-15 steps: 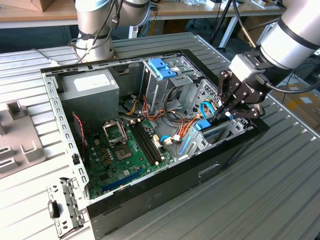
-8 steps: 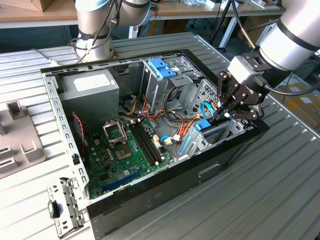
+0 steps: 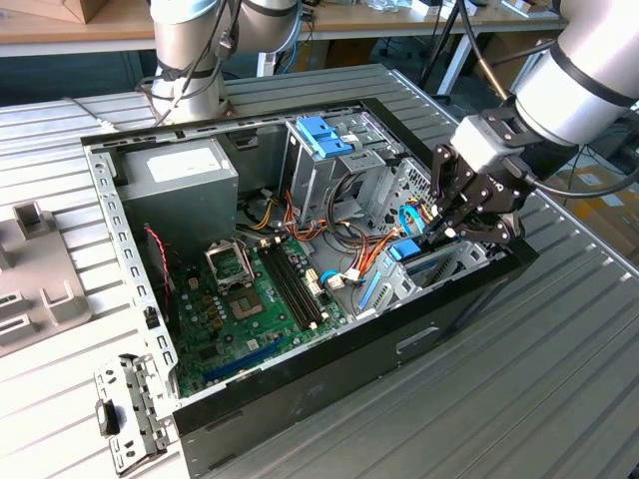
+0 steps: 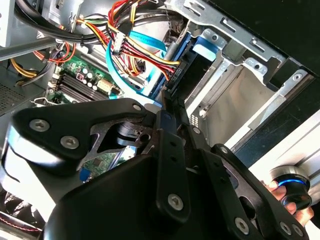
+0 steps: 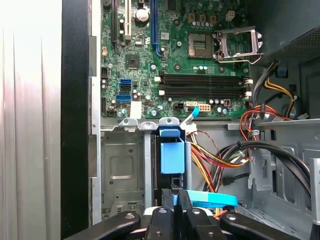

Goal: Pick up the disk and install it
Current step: 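Insert the second disk wire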

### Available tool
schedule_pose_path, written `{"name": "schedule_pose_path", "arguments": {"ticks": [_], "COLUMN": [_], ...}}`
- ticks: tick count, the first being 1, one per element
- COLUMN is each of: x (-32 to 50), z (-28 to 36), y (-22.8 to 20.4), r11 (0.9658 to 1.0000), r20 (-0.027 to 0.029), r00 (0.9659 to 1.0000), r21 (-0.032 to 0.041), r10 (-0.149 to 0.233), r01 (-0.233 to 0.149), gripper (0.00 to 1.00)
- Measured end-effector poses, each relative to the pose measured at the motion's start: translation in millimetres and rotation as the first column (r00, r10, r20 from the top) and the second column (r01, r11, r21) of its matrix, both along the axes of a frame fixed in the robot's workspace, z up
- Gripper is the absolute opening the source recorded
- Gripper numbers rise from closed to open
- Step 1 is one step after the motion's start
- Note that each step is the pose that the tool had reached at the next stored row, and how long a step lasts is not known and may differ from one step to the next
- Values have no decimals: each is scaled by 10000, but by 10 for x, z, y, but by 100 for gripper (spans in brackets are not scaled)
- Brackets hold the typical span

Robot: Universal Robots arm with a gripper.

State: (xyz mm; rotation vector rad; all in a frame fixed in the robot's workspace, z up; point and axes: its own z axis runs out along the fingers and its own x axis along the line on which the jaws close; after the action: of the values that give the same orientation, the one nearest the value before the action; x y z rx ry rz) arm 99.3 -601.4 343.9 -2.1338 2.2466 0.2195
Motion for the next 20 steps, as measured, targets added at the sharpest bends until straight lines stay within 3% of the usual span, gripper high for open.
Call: {"name": "schedule_pose_path", "arguments": {"ticks": [8,20], "x": [78,124], "z": [23,37], "y": [3,59], "r11": [10000,10000], "r20": [-1,-11], "r00": [10000,10000], "r21": [3,1], "r10": [0,1], "r01": [0,-1], "gripper": [16,16]}}
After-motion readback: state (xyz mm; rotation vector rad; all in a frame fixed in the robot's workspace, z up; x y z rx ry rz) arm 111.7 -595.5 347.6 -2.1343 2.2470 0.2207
